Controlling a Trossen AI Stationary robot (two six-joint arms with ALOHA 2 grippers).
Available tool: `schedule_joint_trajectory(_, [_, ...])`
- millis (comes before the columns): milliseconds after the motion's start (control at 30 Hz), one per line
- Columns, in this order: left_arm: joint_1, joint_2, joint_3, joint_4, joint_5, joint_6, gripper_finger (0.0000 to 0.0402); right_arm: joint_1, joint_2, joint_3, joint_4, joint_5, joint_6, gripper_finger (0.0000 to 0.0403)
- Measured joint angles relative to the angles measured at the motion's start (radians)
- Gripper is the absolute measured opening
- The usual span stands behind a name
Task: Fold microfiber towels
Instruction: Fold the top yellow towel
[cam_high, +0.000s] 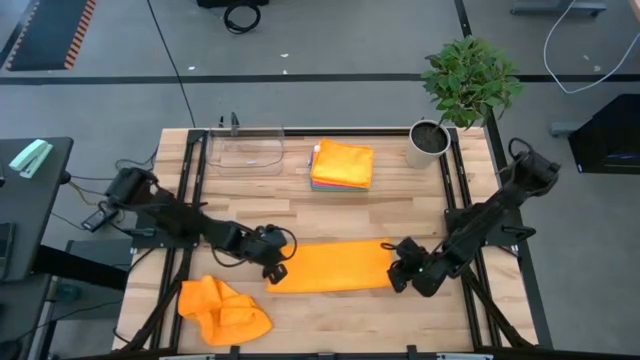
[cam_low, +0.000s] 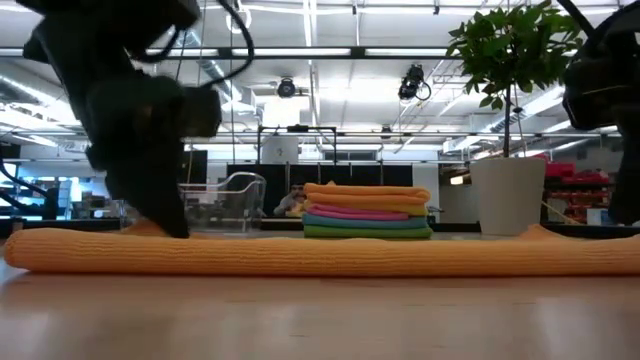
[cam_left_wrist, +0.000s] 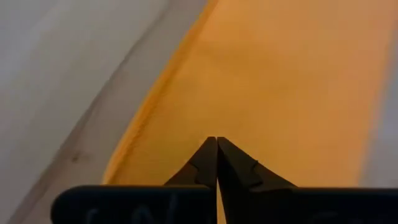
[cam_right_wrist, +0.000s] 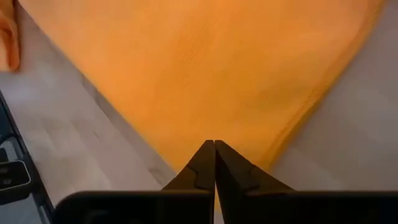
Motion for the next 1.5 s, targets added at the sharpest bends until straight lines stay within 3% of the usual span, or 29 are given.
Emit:
schedule_joint_trajectory(200, [0.024,0.06,0.004,0.011,0.031,0.019,0.0006,-0.022,0.093,0.041,-0.005,-0.093,-0.024,0.0004])
schedule_joint_trajectory(333, [0.02,0.058,0.002,0.019,0.037,0.009,0.0013,-0.063,0.114,0.049,-0.107,-0.131,-0.044,0.0003])
schedule_joint_trajectory(467, [-0.008,0.063,-0.002,0.113,0.079,-0.039,0.0006,-0.172,0.065,0.045,-0.281,-0.101,-0.211,0.0002])
schedule_joint_trajectory(567, [-0.031,0.068,-0.002,0.293,0.084,-0.054,0.001,-0.315,-0.011,0.037,-0.424,-0.075,-0.385,0.0002])
schedule_joint_trajectory(667, [-0.029,0.062,-0.002,0.485,0.084,0.067,0.0021,-0.452,-0.109,0.067,-0.478,-0.056,-0.554,0.0002])
schedule_joint_trajectory(733, [0.0,0.019,-0.001,0.513,0.083,0.156,0.0022,-0.497,-0.169,0.093,-0.489,-0.059,-0.633,0.0002])
schedule_joint_trajectory(900, [0.098,-0.069,-0.001,0.373,0.089,0.301,0.0006,-0.409,-0.222,0.15,-0.407,-0.043,-0.57,0.0001])
schedule_joint_trajectory(1000, [0.121,-0.06,-0.001,0.314,0.176,0.382,0.0011,-0.298,-0.124,0.153,-0.183,0.023,-0.491,0.0001])
schedule_joint_trajectory(1133, [0.119,0.012,-0.003,0.305,0.251,0.475,0.0006,-0.216,0.12,0.216,0.045,0.043,-0.423,0.0])
schedule_joint_trajectory(1300, [0.105,0.103,0.0,0.353,0.337,0.522,0.0012,-0.168,0.397,0.439,0.045,0.037,-0.402,0.0])
schedule_joint_trajectory(1500, [0.058,0.177,0.003,0.34,0.376,0.514,0.0006,-0.169,0.579,0.626,0.048,0.028,-0.4,0.0])
